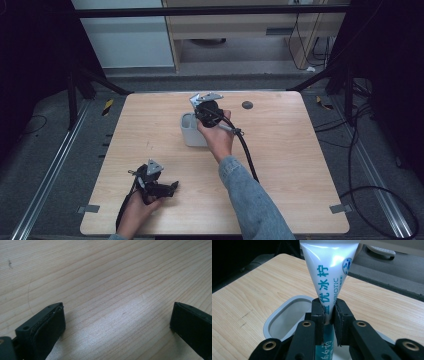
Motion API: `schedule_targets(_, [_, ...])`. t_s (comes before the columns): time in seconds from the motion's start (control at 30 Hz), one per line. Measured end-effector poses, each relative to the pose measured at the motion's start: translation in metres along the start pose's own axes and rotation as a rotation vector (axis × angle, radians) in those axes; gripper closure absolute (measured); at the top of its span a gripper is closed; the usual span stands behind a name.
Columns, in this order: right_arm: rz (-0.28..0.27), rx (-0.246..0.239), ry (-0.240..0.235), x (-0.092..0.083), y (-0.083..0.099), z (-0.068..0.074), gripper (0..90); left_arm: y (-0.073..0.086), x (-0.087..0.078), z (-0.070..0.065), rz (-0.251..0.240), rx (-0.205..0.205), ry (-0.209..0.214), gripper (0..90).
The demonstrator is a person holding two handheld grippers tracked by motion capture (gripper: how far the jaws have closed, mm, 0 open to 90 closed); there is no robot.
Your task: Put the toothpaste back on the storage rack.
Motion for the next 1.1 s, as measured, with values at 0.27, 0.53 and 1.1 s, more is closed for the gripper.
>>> schedule_targets(0.27, [0.028, 0.0, -0.004, 0.0022, 0.0027, 0.0013, 79.7, 0.0, 0.0, 0.0, 0.0, 0.001, 0.0, 0.0])
schedule_targets(0.53, [0.05, 0.001, 0.002, 0.0043, 0.0016, 0.0007, 79.9, 0.0, 0.0, 0.0, 0.0, 0.001, 0.0, 0.0])
schedule_targets(1.1, [0.071, -0.015, 0.0, 0.0072, 0.0018, 0.0053, 80.2, 0.0, 0.0, 0.0001, 0.0, 0.001, -0.001, 0.0])
Point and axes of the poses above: each handheld gripper's, and its own axes: x roughly forward along the jaws, y roughly out of its underside, z roughly to its left, the point moved 6 cm from there along x, roughly forward along the jaws, and after that the axes turned 15 degrees about -y, right-handed, at the moved point
